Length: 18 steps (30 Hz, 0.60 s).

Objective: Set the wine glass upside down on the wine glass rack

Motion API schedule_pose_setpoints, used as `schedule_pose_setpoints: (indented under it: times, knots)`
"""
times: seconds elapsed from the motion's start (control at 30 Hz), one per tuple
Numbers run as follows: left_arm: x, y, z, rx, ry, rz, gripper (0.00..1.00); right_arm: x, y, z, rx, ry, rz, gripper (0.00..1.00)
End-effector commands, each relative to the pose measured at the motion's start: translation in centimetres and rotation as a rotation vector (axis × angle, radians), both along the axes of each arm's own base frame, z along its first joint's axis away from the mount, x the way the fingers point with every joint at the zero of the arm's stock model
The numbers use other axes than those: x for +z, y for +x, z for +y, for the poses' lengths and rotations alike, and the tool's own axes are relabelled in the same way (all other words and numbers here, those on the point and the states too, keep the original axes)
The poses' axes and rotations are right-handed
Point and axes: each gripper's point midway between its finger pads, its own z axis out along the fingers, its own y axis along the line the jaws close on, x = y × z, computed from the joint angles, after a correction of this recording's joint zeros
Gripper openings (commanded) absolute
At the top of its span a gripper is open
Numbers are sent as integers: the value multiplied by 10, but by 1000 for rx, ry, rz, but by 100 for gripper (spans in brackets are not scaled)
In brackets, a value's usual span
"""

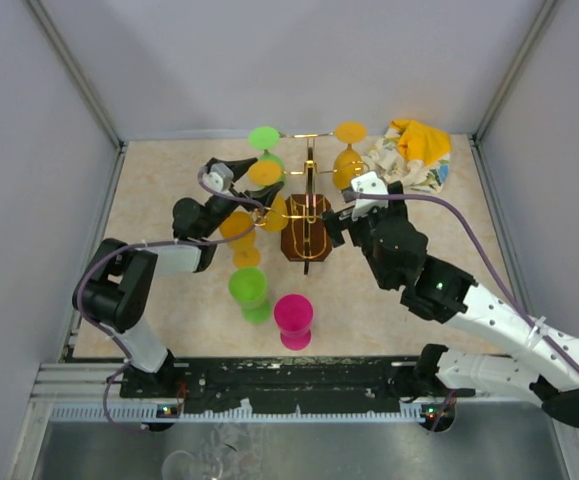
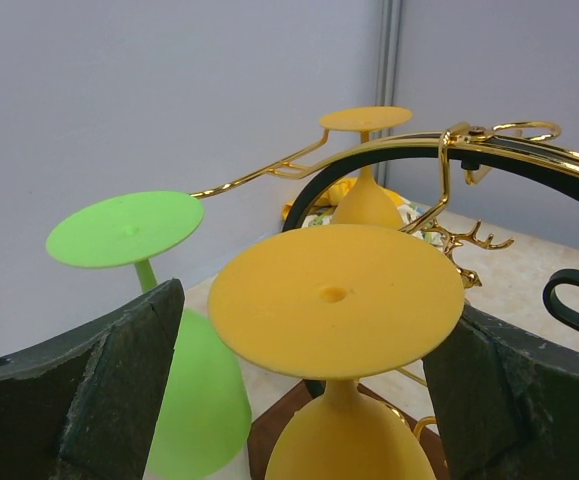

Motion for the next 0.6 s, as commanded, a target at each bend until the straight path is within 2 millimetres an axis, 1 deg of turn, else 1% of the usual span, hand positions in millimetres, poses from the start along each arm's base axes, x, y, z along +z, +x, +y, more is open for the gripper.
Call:
schedule_pose_setpoints:
  times: [0.0, 0.07, 0.2, 0.3, 0.47, 0.57]
  knots:
    - [8, -1, 10, 62, 2, 9, 100, 28, -2, 2, 15, 61, -30, 99]
    - [6, 1, 13, 84, 10, 23, 100, 26, -1, 3, 12, 51, -24, 99]
    - [6, 1, 11, 73, 21, 31, 100, 24, 0, 8, 25, 49, -19, 99]
    - [6, 1, 9, 67, 18, 36, 100, 28, 0, 15, 51, 64, -17, 99]
    - [2, 3, 11, 87, 19, 56, 100, 36, -1, 34, 124, 98, -24, 99]
    - [-1, 5, 10, 91, 19, 62, 100, 40, -1, 49, 181, 123, -26, 99]
